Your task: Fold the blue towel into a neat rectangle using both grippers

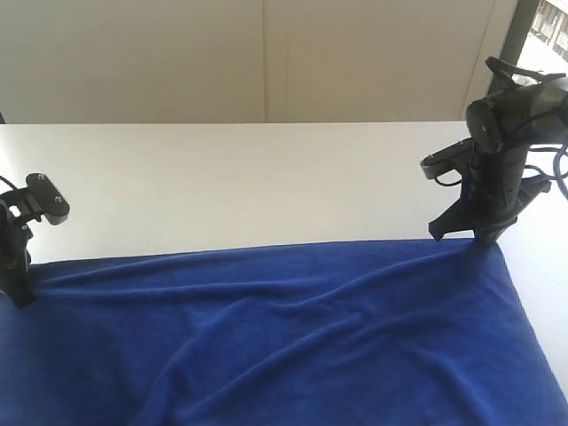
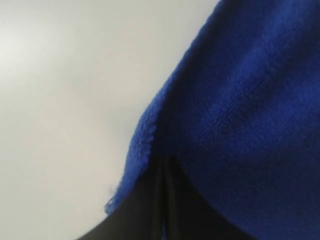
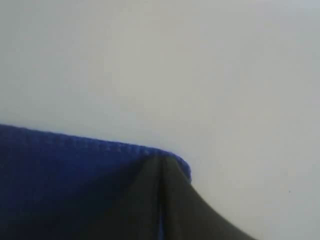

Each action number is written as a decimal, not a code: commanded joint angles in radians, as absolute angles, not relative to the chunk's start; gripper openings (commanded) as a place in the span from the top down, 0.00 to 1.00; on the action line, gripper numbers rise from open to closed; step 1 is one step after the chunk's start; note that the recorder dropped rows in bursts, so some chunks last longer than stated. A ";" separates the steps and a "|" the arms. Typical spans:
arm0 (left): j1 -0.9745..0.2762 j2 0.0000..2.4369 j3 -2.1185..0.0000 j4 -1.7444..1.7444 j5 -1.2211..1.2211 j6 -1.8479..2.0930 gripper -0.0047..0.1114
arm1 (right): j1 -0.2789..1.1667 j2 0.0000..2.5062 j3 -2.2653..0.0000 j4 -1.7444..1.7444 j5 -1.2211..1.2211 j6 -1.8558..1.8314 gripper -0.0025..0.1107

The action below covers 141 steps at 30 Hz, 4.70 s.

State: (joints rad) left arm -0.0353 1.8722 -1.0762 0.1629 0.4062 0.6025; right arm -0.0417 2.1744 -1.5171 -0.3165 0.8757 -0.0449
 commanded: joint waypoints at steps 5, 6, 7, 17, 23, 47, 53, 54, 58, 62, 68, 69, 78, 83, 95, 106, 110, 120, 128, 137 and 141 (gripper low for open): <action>-0.036 1.837 -1.059 0.120 0.384 0.604 0.96 | -0.056 2.125 -1.510 -0.332 0.815 -0.045 0.98; -0.036 1.824 -1.059 0.111 0.384 0.604 0.96 | -0.056 2.111 -1.510 -0.330 0.811 -0.045 0.98; -0.036 1.815 -1.059 0.100 0.386 0.604 0.96 | -0.056 2.097 -1.510 -0.328 0.811 -0.045 0.98; -0.046 1.734 -1.059 0.038 0.398 0.604 0.96 | -0.051 1.950 -1.504 -0.158 0.911 -0.144 0.98; -0.063 1.682 -1.061 -0.131 0.428 0.602 0.96 | -0.004 1.756 -1.363 0.163 0.850 -0.410 0.98; 0.027 0.300 -0.634 -0.106 0.609 0.227 0.96 | 1.031 1.918 -1.263 0.636 0.326 -0.781 0.81; 0.018 0.091 -0.616 0.260 0.782 -0.061 0.96 | 1.095 2.068 -1.404 0.636 0.312 -0.781 0.64; 0.013 0.084 -0.616 0.260 0.798 -0.061 0.96 | 1.102 2.086 -1.420 0.636 0.312 -0.781 0.64; 0.006 0.076 -0.614 0.265 0.845 -0.051 0.96 | 1.122 2.155 -1.476 0.636 0.312 -0.774 0.64; 0.006 0.076 -0.582 0.269 0.821 -0.049 0.96 | 1.126 2.214 -1.517 0.631 0.313 -0.751 0.64; -0.011 0.072 -0.524 0.256 0.798 -0.052 0.96 | 1.122 2.241 -1.525 0.605 0.279 -0.717 0.76; -0.013 0.067 -0.520 0.255 0.790 -0.052 0.96 | 1.122 2.241 -1.525 0.593 0.268 -0.702 0.78; -0.013 0.035 -0.500 0.244 0.770 -0.052 0.96 | 1.085 2.241 -1.525 0.542 0.260 -0.640 0.74; -0.013 0.035 -0.500 0.240 0.770 -0.052 0.96 | 1.084 2.245 -1.525 0.519 0.265 -0.640 0.65; -0.013 0.035 -0.500 0.236 0.770 -0.052 0.96 | 1.084 2.217 -1.525 0.519 0.272 -0.640 0.98; -0.013 0.035 -0.500 0.232 0.772 -0.050 0.96 | 0.929 2.118 -1.525 0.519 0.272 -0.584 0.98; -0.013 0.035 -0.500 0.232 0.772 -0.050 0.96 | 0.859 2.139 -1.525 0.519 0.289 -0.533 0.98; -0.013 0.035 -0.500 0.190 0.772 -0.050 0.96 | 0.817 2.161 -1.525 0.519 0.330 -0.526 0.58; -0.013 0.377 -0.500 -0.237 0.695 0.089 0.96 | 0.735 1.947 -1.523 0.104 0.545 -0.349 0.61; -0.013 1.176 -0.504 -0.783 0.384 0.434 0.88 | 0.480 1.670 -1.168 -0.089 0.624 -0.217 0.98; -0.013 1.307 -0.504 -0.876 0.252 0.483 0.57 | 0.468 1.633 -1.006 -0.089 0.434 -0.204 0.98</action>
State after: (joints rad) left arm -0.0099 1.2583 -0.5057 -0.8147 0.2986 0.4435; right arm 0.4759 1.6526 -1.0624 -0.0870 0.5383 -0.2157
